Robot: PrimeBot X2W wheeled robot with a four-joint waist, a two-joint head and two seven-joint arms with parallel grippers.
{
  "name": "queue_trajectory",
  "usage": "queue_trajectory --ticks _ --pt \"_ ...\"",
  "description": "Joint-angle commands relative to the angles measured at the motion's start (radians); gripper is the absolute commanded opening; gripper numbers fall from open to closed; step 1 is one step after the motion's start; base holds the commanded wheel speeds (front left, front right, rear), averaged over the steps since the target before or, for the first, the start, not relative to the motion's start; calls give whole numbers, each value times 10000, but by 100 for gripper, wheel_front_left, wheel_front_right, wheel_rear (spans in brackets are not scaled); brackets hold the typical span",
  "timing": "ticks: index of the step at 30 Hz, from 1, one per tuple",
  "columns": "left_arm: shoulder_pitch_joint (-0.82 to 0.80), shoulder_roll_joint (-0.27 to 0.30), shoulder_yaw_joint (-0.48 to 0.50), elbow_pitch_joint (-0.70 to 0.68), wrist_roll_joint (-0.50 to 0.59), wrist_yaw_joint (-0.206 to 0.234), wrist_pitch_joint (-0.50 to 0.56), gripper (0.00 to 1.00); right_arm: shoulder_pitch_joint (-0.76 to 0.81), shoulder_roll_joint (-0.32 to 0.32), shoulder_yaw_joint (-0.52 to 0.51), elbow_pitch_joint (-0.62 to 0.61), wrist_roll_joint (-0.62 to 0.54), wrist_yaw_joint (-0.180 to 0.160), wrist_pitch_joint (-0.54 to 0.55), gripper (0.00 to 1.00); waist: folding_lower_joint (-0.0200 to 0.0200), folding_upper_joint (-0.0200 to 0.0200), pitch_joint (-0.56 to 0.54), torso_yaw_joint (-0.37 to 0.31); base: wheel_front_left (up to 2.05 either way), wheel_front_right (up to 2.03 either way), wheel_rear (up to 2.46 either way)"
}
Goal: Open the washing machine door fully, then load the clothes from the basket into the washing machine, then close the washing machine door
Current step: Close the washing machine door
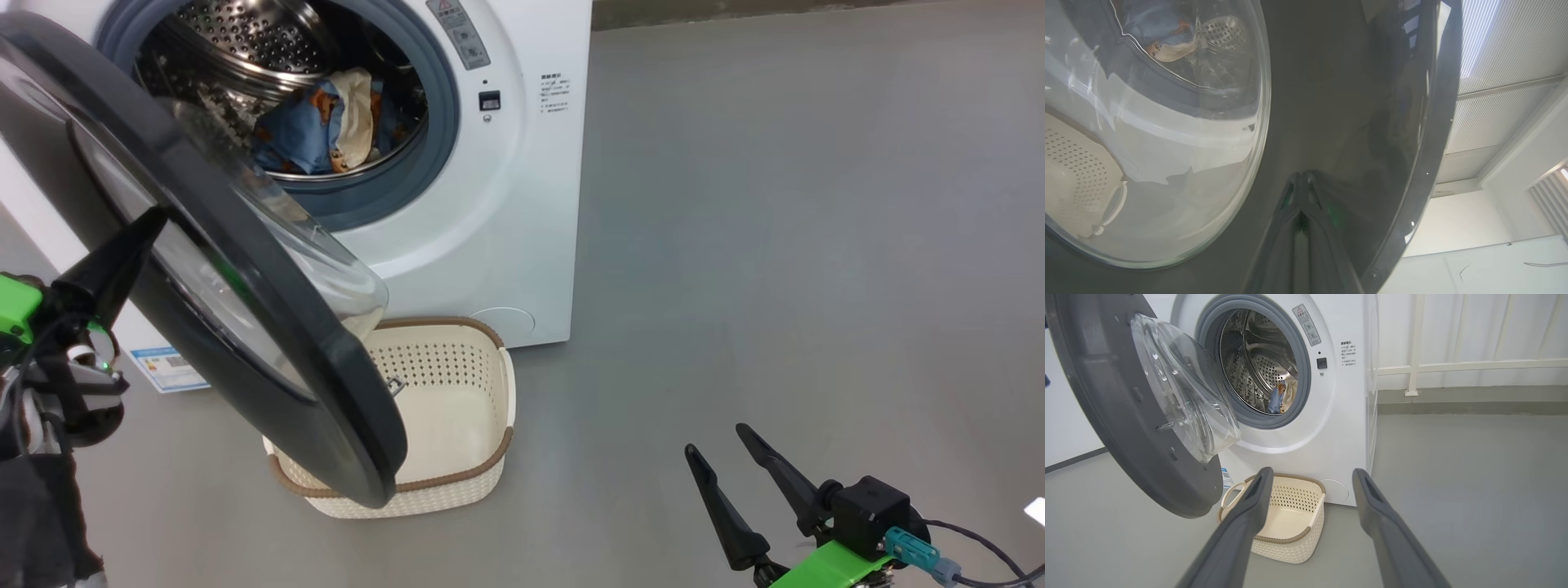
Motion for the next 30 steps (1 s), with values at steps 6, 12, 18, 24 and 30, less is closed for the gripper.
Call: queue_trajectory --ticks 6,12,18,24,30 --pt "-744 151 75 481 -38 -511 -338 0 -5 -163 233 -278 -56 16 -49 100 0 0 -138 -161 0 0 0" --pt "-918 257 131 997 69 -802 -663 0 57 -167 212 -289 -51 16 -49 100 0 0 -180 -198 0 0 0" --pt "-808 658 -205 1285 851 -1114 -1077 0 236 -69 101 -291 -87 16 -49 100 0 0 -237 63 0 0 0" --pt "-597 923 -730 1306 1739 -1512 -1550 0 326 -40 19 -330 -120 16 -49 100 0 0 -288 538 0 0 0" --pt "-291 1030 -1293 914 2741 -1946 -2403 99 572 -70 -210 -423 -175 16 -49 100 0 0 -362 1100 0 0 0"
